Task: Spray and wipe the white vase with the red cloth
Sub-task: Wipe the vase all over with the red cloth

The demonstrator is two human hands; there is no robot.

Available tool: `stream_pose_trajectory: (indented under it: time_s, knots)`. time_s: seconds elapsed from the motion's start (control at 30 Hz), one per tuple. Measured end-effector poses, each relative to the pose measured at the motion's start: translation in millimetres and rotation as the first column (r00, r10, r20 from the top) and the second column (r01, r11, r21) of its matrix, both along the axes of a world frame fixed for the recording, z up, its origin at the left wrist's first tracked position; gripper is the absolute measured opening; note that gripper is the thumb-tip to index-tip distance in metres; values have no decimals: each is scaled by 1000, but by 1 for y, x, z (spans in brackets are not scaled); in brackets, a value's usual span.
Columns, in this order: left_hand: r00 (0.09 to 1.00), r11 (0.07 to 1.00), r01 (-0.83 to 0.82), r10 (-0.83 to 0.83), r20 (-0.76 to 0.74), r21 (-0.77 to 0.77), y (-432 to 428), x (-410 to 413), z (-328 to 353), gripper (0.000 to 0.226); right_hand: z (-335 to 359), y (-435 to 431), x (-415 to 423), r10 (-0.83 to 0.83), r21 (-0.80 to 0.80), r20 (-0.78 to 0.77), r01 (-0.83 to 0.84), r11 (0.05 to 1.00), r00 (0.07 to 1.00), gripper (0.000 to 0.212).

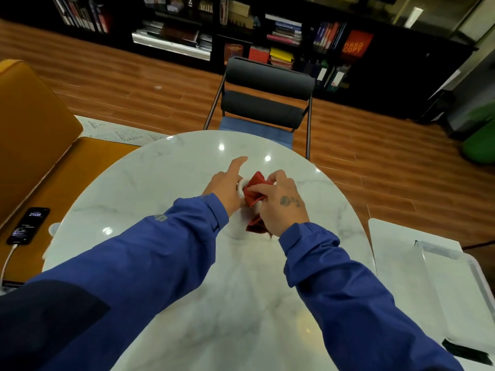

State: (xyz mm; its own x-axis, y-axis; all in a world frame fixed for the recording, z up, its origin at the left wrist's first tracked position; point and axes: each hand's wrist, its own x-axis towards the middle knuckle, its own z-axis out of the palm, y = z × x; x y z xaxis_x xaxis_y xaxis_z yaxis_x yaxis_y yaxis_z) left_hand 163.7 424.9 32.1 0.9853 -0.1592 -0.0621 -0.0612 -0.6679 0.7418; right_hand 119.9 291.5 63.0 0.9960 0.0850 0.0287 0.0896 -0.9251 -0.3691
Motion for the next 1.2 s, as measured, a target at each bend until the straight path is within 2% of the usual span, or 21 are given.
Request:
stream_pose_trajectory:
  time_s: [0.1,0.23,0.4,0.5,0.63,0.7,0.8,0.83,0.97,1.03,1.13,1.2]
  knots:
    - [1000,1000,14,-15,-21,-25,-2,0,-1,96,12,-4,13,-42,-151,72,53,987,997,20]
    - [1000,1000,7,-7,-22,-8,-1,-1,-2,99,20,0,23,0,-274,55,15,962,998,34]
    - [1000,1000,9,-9,-20,3,-1,0,-1,93,22,2,18,7,-275,46,6,961,999,23]
    - [1000,1000,-3,3,-23,-5,-1,1,0,87,22,7,16,23,-234,17,-19,972,1000,27]
    - [1000,999,-21,21,-10,25,0,-2,-1,81,21,20,15,-15,-291,-81,-9,957,997,25]
    - [1000,999,-10,10,9,35,-1,-5,0,77,25,17,18,-36,-172,-137,11,985,990,26]
    - [1000,999,20,-20,5,32,1,-5,3,77,34,2,23,-88,124,-138,106,987,986,36]
    - [1000,999,21,-20,-9,35,2,-4,3,79,34,0,23,-97,151,-125,115,982,988,37]
    - [1000,998,7,-5,-28,61,-2,-7,7,77,22,7,6,-35,37,-116,40,999,993,33]
    - [998,998,56,-54,-44,42,0,-9,12,78,21,2,2,-39,139,-109,54,989,993,36]
    - [981,992,107,-115,-153,-61,14,-9,26,80,27,-14,-2,-93,407,-124,136,904,988,36]
    - [984,991,47,-67,-165,-123,28,-11,37,62,29,-15,-6,-106,560,-117,154,814,987,27]
